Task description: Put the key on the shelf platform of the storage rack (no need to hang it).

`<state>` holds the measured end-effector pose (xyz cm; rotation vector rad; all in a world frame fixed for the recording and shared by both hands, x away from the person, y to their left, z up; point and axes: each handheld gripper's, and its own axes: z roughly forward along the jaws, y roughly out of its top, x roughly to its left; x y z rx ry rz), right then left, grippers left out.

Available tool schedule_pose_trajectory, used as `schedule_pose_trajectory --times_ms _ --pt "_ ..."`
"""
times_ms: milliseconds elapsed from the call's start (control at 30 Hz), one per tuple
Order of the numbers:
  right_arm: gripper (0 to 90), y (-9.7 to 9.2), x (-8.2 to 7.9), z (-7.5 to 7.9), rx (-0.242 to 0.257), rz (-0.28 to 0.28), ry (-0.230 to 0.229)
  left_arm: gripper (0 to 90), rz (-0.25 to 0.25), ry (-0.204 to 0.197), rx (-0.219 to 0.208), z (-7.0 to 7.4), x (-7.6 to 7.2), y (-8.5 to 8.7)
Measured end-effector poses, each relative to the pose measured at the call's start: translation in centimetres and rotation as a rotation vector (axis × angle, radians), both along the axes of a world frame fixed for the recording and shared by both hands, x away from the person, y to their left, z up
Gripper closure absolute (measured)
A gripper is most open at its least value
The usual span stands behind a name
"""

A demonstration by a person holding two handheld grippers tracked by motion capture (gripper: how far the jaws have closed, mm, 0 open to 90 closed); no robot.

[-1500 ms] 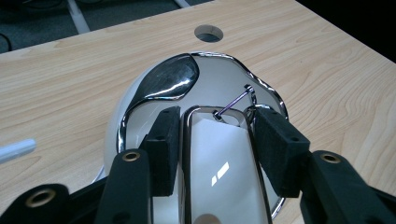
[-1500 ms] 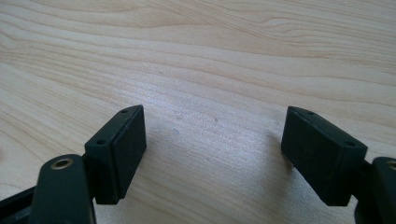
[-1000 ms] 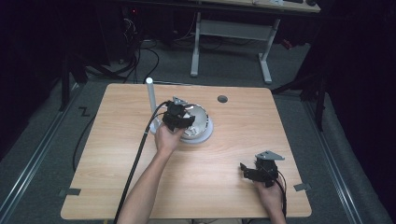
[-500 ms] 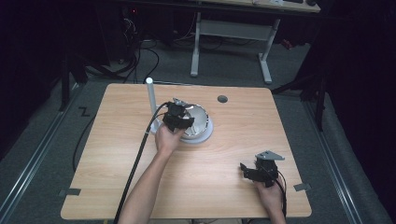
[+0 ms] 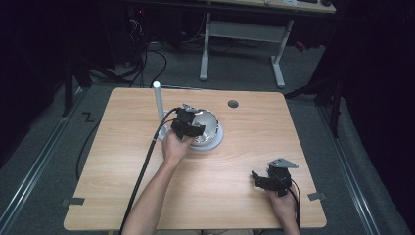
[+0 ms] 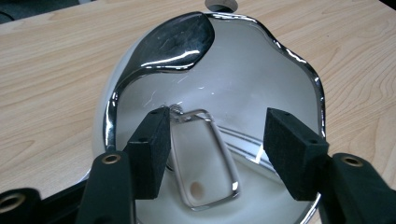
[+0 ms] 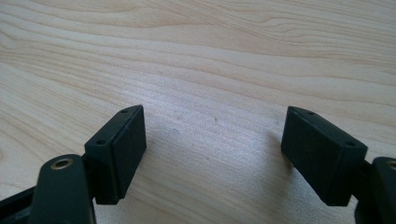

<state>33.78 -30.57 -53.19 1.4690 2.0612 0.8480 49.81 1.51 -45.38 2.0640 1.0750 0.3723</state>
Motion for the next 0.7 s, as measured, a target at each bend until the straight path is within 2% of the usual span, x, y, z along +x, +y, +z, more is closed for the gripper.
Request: schedule_pose_trajectory --times_ms 233,400,600,633,667,700 --pt "22.5 0.0 0.0 0.0 0.000 0.000 0.000 40.3 -0.019 -0.041 0.006 1.3 -1.1 0.8" --pt "22.5 0.0 0.0 0.0 0.000 0.000 -0.001 40.3 -0.028 -0.051 0.021 1.8 -1.6 1.3" --pt "22.5 0.0 0.0 0.0 -0.001 0.000 -0.001 40.3 -0.033 -0.086 -0.009 2.1 -2.2 2.7" --pt "22.5 0.0 0.0 0.0 -0.001 0.000 -0.001 40.3 -0.034 -0.085 -0.015 2.0 -2.3 3.0" --pt "22.5 0.0 0.0 0.0 0.000 0.000 -0.001 40.3 -0.014 -0.065 -0.019 2.1 -2.6 3.2" --pt "22.5 0.0 0.0 0.0 0.000 0.000 -0.001 40.3 -0.012 -0.069 -0.021 2.1 -2.8 3.4"
